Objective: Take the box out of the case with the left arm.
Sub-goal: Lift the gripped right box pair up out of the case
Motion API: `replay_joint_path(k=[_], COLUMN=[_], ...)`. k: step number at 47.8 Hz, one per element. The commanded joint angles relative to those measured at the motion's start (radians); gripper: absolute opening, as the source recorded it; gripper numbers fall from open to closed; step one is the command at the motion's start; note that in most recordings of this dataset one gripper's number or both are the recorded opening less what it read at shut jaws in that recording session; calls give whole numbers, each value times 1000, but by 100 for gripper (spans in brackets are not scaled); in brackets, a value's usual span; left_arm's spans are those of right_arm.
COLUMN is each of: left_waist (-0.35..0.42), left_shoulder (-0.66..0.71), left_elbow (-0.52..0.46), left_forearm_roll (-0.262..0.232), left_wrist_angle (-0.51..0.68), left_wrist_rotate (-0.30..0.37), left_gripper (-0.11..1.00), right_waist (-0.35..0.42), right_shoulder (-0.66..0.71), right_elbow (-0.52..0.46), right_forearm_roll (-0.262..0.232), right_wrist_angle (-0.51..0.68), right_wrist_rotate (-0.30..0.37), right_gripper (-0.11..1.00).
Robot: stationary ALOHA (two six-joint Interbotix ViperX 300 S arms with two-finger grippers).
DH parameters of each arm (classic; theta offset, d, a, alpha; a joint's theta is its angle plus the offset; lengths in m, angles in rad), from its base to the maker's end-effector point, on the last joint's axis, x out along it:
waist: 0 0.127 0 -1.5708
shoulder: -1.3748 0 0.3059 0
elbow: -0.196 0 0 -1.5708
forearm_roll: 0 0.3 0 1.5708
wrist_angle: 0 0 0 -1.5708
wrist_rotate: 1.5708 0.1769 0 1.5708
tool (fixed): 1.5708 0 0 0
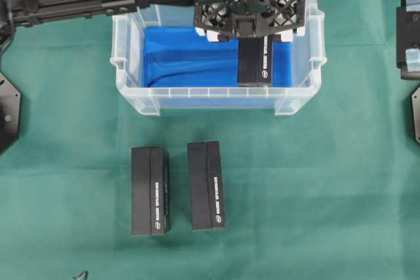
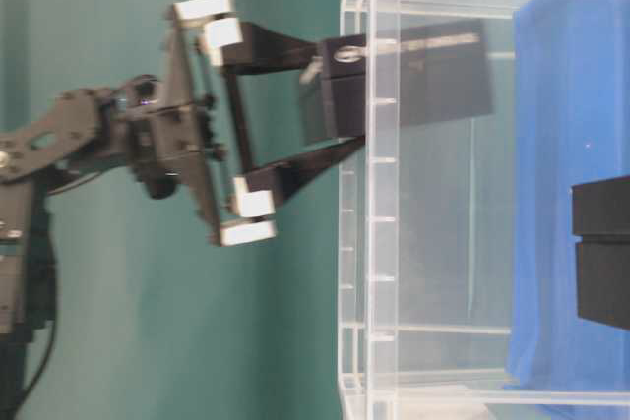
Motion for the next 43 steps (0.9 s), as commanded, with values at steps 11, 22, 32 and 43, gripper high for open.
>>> replay_joint_path(k=[11, 22, 32, 43], left_waist=[-29, -32, -32, -32], left_shoulder=[-64, -66, -61, -61], left_elbow=[-249, -408, -480, -479], left_forearm_roll=[-3, 3, 8, 15], left_wrist_angle=[218, 330, 414, 417], left_wrist_rotate=[-2, 0, -2, -2], left_gripper=[62, 62, 62, 62], right_waist=[2, 2, 2, 2], right_shoulder=[-2, -2, -2, -2], right_elbow=[-11, -9, -9, -9], right_forearm_roll=[0, 0, 0, 0], right_wrist_angle=[0, 0, 0, 0], right_wrist_rotate=[0, 0, 0, 2], right_gripper=[1, 1, 1, 1])
